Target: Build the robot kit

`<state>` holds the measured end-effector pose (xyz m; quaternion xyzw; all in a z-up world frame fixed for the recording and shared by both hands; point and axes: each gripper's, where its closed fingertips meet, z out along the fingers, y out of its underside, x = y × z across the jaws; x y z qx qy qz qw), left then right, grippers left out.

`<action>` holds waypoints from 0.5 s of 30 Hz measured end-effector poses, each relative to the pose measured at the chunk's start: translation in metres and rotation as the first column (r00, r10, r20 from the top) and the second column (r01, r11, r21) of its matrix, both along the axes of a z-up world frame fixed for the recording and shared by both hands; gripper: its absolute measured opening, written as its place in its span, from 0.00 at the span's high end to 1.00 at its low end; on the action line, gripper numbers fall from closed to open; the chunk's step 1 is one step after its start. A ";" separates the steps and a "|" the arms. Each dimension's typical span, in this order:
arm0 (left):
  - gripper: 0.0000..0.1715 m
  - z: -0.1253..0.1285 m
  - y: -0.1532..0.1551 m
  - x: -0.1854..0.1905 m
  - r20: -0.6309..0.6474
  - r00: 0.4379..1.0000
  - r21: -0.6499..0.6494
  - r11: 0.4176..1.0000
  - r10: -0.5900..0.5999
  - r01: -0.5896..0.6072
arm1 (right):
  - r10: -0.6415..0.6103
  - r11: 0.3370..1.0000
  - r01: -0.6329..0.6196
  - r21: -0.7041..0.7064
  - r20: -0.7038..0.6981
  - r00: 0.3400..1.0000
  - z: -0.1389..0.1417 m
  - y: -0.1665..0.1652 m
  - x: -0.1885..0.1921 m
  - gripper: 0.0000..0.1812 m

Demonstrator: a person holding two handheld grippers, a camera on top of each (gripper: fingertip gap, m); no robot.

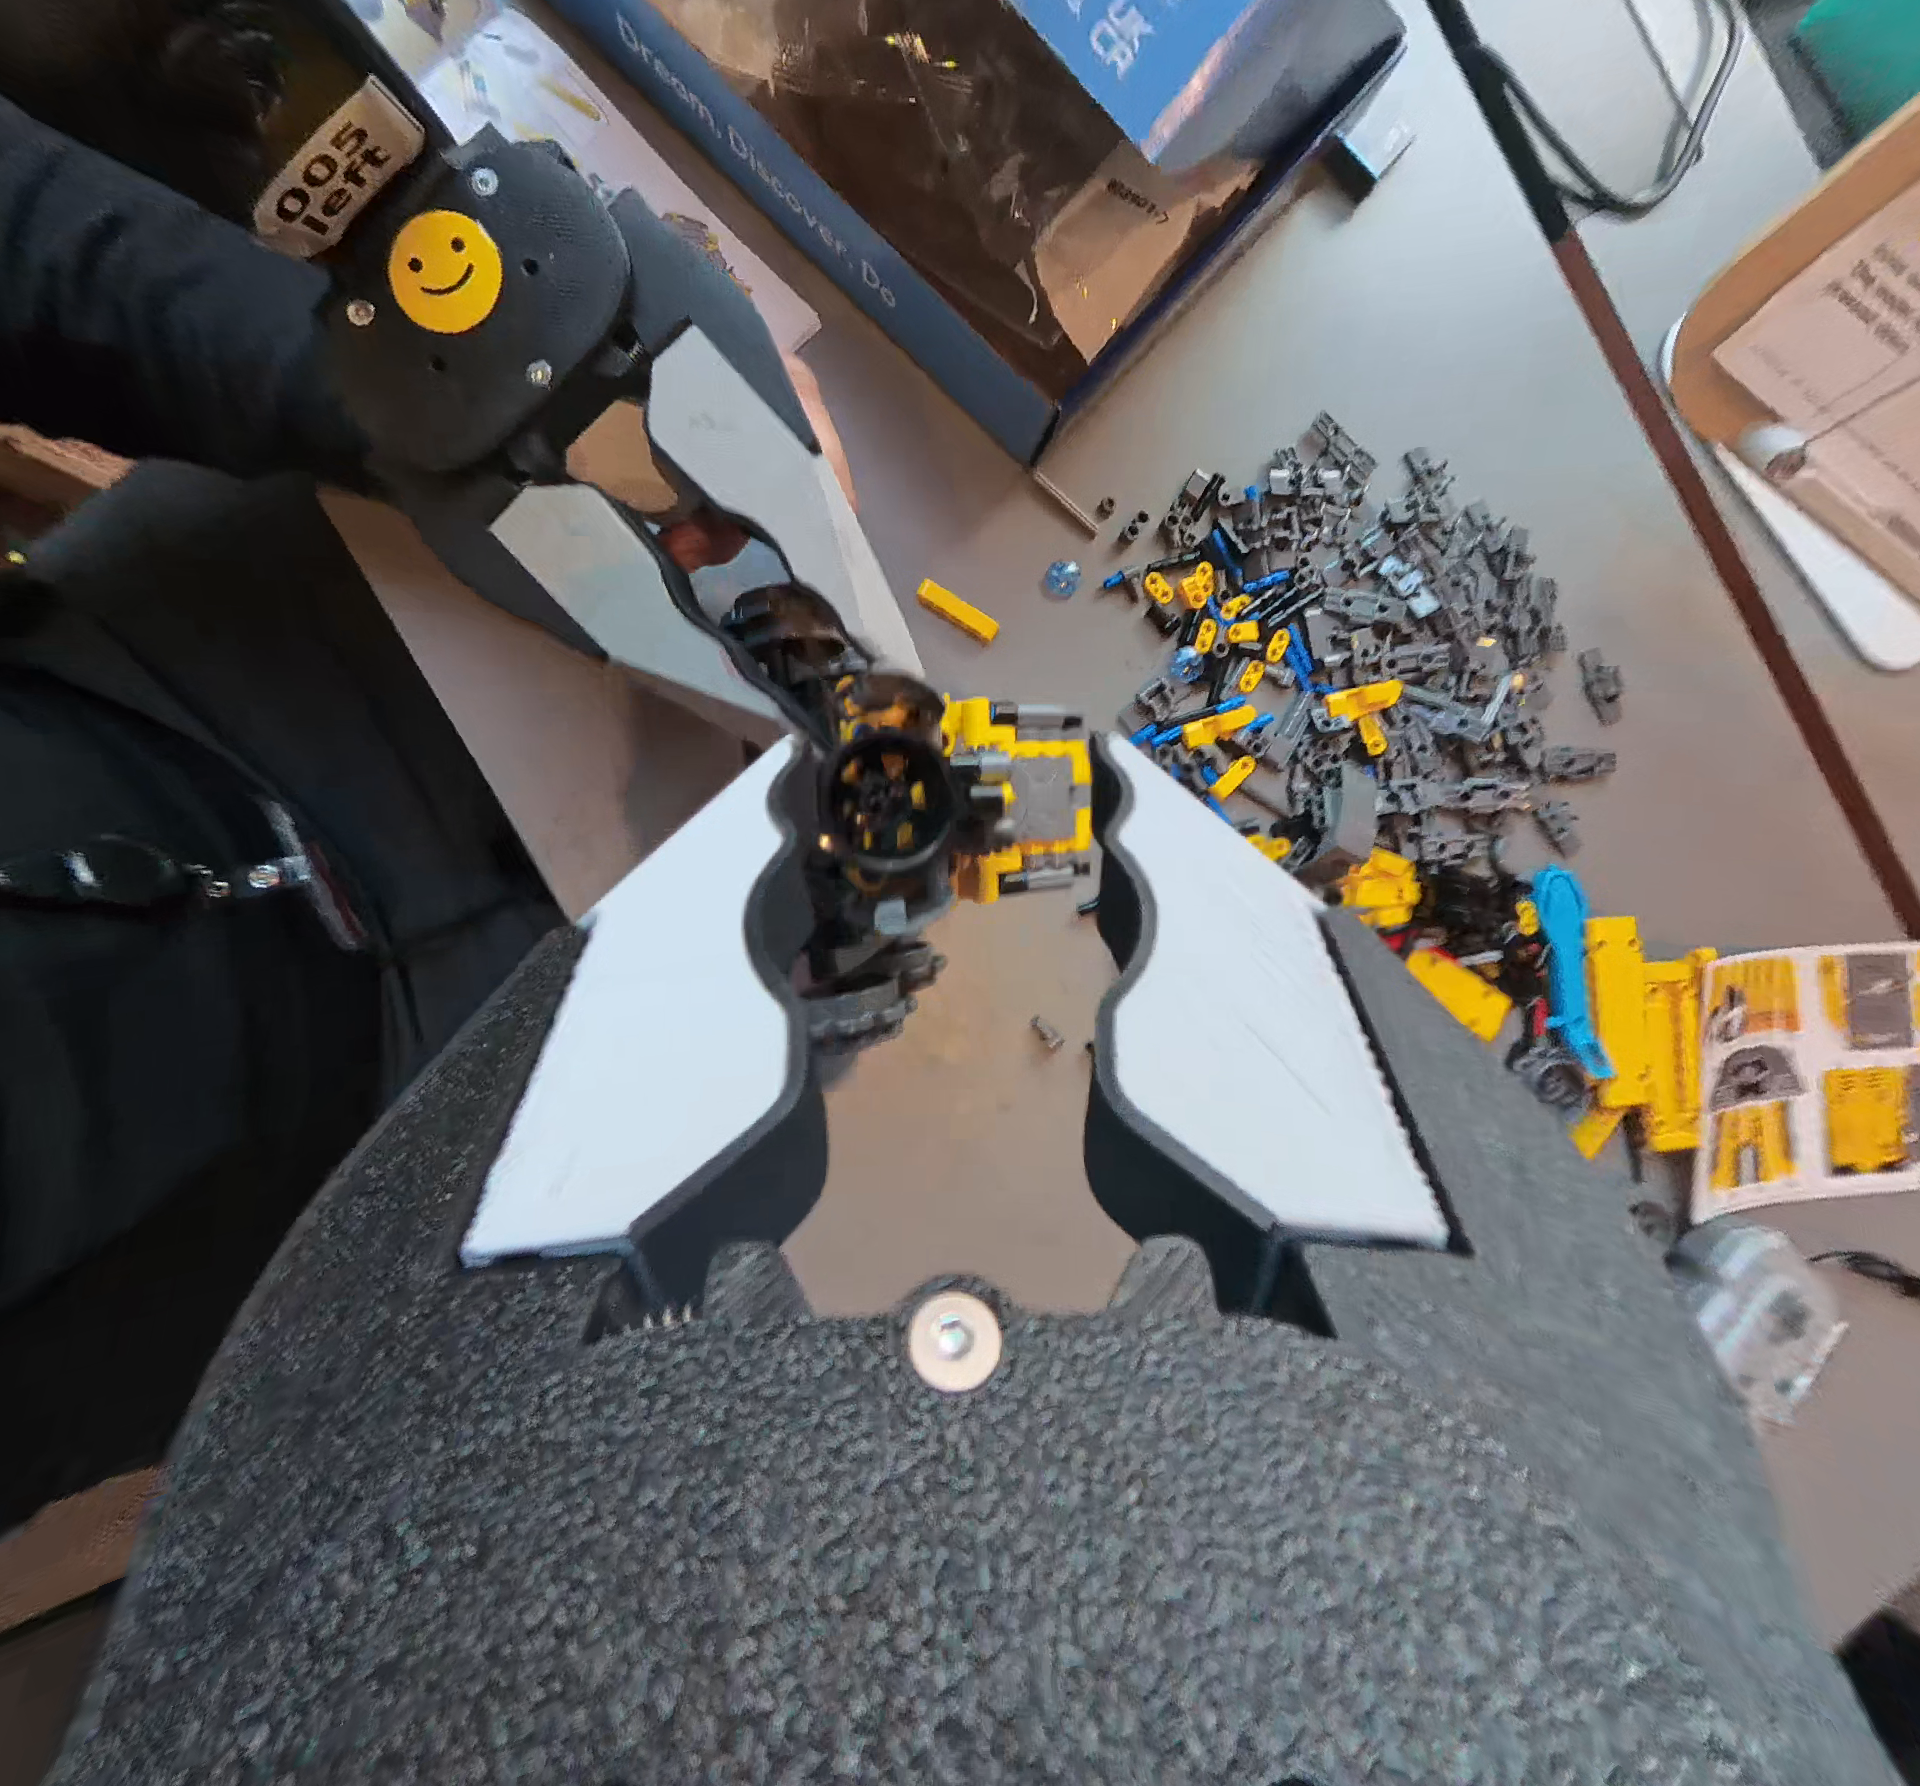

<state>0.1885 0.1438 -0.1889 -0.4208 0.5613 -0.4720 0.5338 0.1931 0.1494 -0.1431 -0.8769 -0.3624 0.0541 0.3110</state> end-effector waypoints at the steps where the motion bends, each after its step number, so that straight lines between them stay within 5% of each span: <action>1: 0.89 0.000 0.000 0.000 0.000 1.000 0.001 1.000 0.002 -0.002 | -0.021 1.000 0.021 -0.002 -0.021 1.000 -0.002 -0.005 0.005 0.71; 15: 0.89 0.000 -0.001 0.000 0.001 1.000 0.008 1.000 -0.008 0.008 | 0.009 0.997 -0.005 0.080 -0.051 0.999 -0.041 -0.022 0.013 0.83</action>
